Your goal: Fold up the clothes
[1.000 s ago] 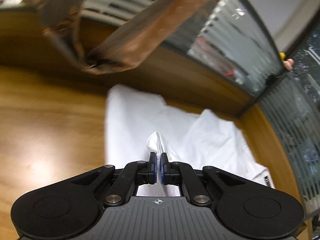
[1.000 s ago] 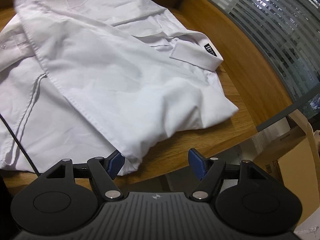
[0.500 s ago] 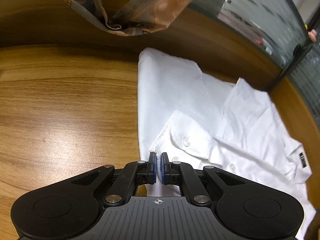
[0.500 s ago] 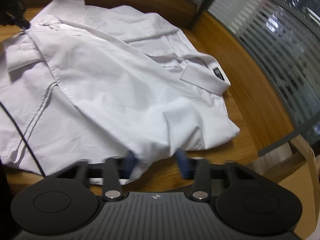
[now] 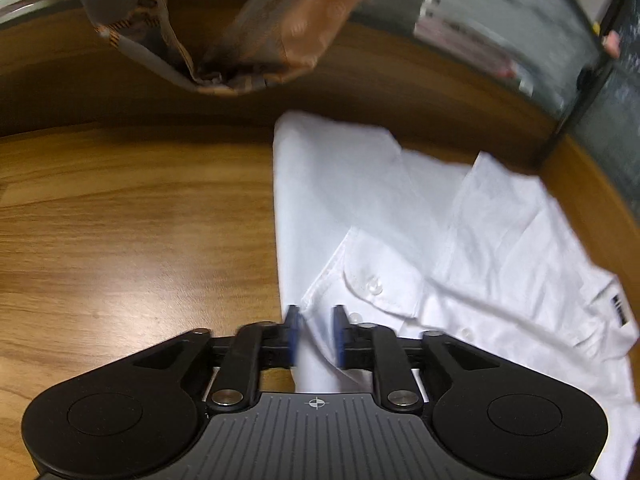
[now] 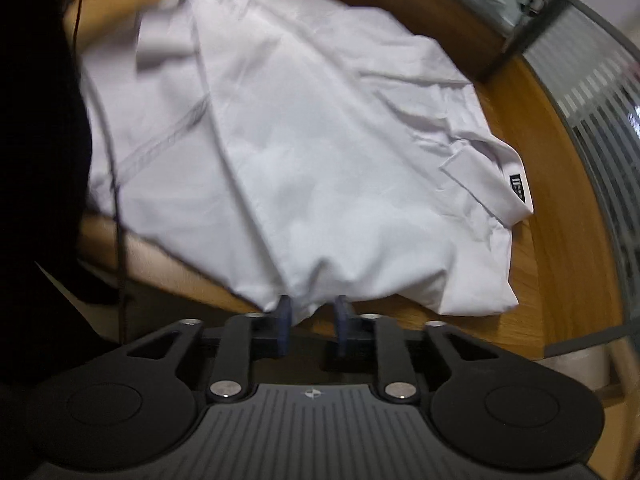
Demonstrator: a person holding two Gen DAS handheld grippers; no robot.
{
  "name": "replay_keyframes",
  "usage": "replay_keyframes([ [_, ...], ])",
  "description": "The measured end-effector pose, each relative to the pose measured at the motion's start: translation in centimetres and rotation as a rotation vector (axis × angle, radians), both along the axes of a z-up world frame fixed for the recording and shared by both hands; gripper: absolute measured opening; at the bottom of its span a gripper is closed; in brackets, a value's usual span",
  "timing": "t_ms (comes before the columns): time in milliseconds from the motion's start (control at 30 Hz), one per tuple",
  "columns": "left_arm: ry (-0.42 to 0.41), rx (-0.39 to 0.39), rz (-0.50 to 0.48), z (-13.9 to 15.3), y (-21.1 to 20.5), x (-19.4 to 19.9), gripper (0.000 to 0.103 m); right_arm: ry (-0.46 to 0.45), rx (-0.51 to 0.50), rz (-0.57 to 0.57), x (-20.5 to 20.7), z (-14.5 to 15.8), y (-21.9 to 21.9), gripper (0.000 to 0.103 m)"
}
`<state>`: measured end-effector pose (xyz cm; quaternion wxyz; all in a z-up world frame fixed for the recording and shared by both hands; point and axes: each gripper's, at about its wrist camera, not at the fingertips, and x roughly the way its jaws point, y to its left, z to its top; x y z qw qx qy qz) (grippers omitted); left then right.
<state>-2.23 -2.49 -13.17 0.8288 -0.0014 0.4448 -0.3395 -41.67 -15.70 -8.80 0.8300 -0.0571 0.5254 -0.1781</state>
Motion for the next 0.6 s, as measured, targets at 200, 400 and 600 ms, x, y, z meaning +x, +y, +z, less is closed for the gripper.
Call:
replay_keyframes([
  [200, 0.012, -0.023, 0.005, 2.0, 3.0, -1.1, 0.032, -0.267, 0.180, -0.206, -0.7, 4.3, -6.6, 0.052],
  [400, 0.001, 0.017, -0.050, 3.2, 4.9, -3.4, 0.040, -0.247, 0.159, -0.301, 2.3, 0.2, -10.6, 0.061],
  [600, 0.025, 0.024, -0.086, 3.5, 7.0, -5.3, 0.047, -0.200, 0.162, -0.331, 1.6, -2.9, -11.2, 0.063],
])
